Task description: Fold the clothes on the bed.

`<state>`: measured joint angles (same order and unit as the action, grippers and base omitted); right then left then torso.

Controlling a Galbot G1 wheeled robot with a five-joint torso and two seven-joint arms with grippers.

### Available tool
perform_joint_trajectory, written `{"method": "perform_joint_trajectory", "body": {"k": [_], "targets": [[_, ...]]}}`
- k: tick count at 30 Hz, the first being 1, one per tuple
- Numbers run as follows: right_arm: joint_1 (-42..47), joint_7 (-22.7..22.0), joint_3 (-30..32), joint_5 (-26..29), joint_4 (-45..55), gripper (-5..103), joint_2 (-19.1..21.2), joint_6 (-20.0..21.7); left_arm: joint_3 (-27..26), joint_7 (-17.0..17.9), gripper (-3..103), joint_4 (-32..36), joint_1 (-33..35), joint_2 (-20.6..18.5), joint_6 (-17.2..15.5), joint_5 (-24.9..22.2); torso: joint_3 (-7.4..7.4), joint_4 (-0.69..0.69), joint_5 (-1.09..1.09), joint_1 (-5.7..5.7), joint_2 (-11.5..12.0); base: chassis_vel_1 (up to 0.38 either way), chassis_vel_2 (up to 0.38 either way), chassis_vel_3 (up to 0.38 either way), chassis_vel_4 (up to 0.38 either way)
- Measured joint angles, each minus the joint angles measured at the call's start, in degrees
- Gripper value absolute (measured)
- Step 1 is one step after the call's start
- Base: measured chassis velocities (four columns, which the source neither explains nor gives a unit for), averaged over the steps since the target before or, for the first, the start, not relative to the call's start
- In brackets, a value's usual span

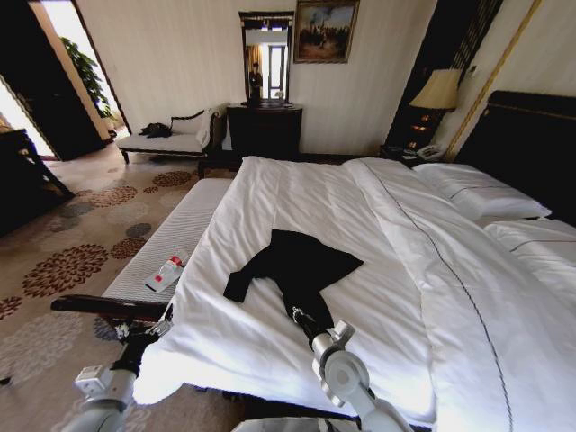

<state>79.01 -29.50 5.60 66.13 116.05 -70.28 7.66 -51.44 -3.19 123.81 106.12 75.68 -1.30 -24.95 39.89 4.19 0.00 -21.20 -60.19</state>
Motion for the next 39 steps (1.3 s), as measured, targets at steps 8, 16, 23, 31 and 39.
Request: {"method": "perform_joint_trajectory", "body": {"k": [8, 16, 23, 31, 39], "targets": [[0.09, 0.46, -0.02, -0.11, -0.3, 0, -0.01, -0.06, -0.01, 0.0, 100, 0.06, 0.02, -0.08, 0.01, 0.03, 0.0, 0.0, 0.0, 0.0, 0.0, 0.0, 0.0, 0.0, 0.0], [0.32, 1.8, 0.07, -0.98, 0.57, 0, 0.45, -1.13, 1.1, 1.49, 100, 0.63, -1.22, -1.55, -2.31, -2.86, 0.0, -0.01, -0.01, 0.0, 0.0, 0.0, 0.0, 0.0, 0.0], [0.6, 2.84, 0.58, -3.84, 0.07, 0, 1.07, -2.29, 6.82, 4.5, 100, -1.97, -10.92, -9.19, -10.77, -11.92, 0.0, 0.0, 0.0, 0.0, 0.0, 0.0, 0.0, 0.0, 0.0], [1.21, 3.94, 1.08, -7.17, -3.27, 0, 1.94, -3.19, 23.05, 6.63, 100, -11.34, -23.95, -19.47, -17.25, -18.83, 0.01, 0.0, -0.01, 0.0, 0.0, 0.0, 0.0, 0.0, 0.0], [1.1, 4.45, 0.77, -8.89, -4.94, 0, -0.11, -3.75, 33.88, 6.08, 100, -15.73, -32.76, -26.32, -15.62, -14.8, 0.01, 0.0, -0.01, 0.0, 0.0, 0.0, 0.0, 0.0, 0.0]]}}
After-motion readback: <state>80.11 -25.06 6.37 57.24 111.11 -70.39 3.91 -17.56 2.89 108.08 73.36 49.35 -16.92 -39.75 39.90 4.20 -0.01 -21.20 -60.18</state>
